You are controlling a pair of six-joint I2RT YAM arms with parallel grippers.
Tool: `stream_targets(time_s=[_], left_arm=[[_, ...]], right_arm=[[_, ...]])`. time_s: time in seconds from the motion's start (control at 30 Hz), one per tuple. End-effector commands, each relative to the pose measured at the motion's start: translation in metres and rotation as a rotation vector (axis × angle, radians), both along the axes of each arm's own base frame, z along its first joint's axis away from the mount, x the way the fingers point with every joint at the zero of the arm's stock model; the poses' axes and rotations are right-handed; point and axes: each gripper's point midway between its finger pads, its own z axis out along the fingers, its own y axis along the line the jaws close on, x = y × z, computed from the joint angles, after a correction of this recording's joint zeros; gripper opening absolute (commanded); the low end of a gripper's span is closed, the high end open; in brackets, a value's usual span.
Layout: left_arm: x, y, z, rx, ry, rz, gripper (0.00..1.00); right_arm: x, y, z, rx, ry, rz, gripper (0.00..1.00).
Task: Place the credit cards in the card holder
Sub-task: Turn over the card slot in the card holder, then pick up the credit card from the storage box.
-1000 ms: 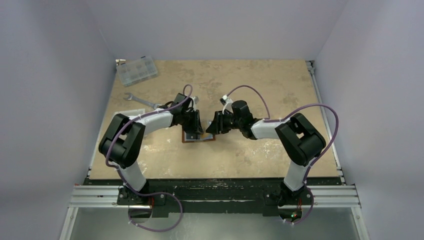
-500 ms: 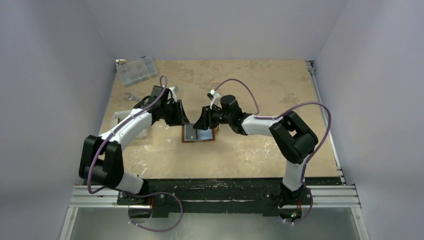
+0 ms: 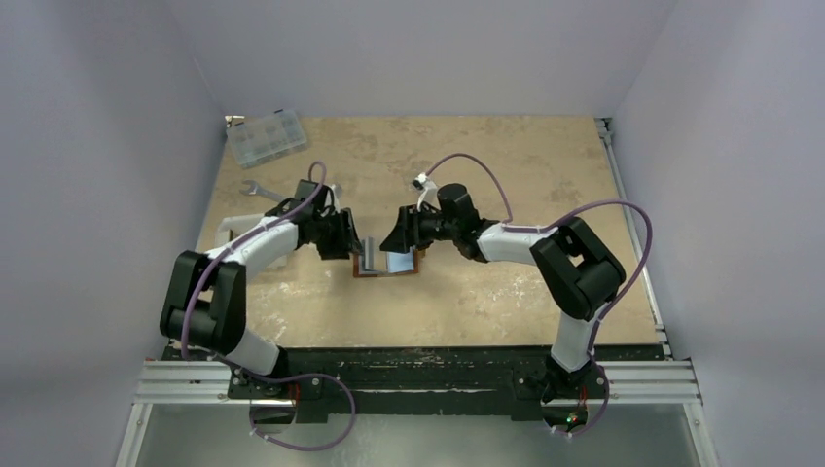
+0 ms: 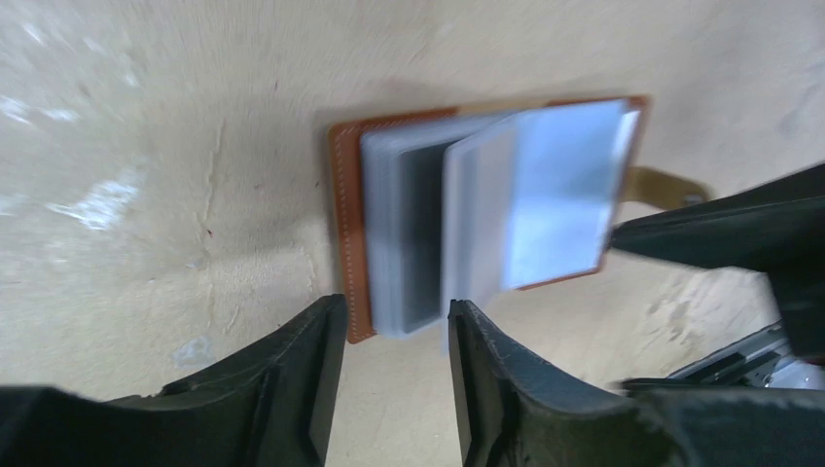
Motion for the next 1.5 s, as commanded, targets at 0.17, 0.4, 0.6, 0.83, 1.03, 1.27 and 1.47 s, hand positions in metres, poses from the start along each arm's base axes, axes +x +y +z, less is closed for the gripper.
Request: stream_targets(time_s=[0.17,0.4,0.6,0.83,1.03,1.27,1.47], left_arm=[[-0.012,-0.017,-0.044,-0.043,0.079,0.004,0.47],[-0.012,-0.020,-0.073,-0.028,0.119,0.004,0.30],[0.005,-0.031,-0.071,-0.020,0.094,-0.025,0.15],[0.014,-0.012,-0.009,0.022,0.000,-0.010,0.47],[0.013,0.050,0.066,0.152,-0.115,0.098,0.69],[-0.007,0.190,0.096,0.445,-0.144,0.461,0.93],[-0.005,0.253,0.087,0.548,-0.093,0.649,0.94]], right_arm=[[-0.008,-0.009,-0.016,0.042,0.019,0.040,0.51],[-0.004,-0.017,-0.022,0.014,0.012,0.002,0.46],[0.008,-0.036,-0.018,0.000,-0.015,-0.073,0.46],[0.013,-0.046,-0.016,-0.032,-0.056,-0.109,0.46],[0.011,-0.046,-0.013,-0.010,-0.051,-0.112,0.47],[0.007,-0.044,-0.004,0.035,-0.061,-0.104,0.47],[0.005,-0.044,-0.017,0.046,-0.037,-0.113,0.47]])
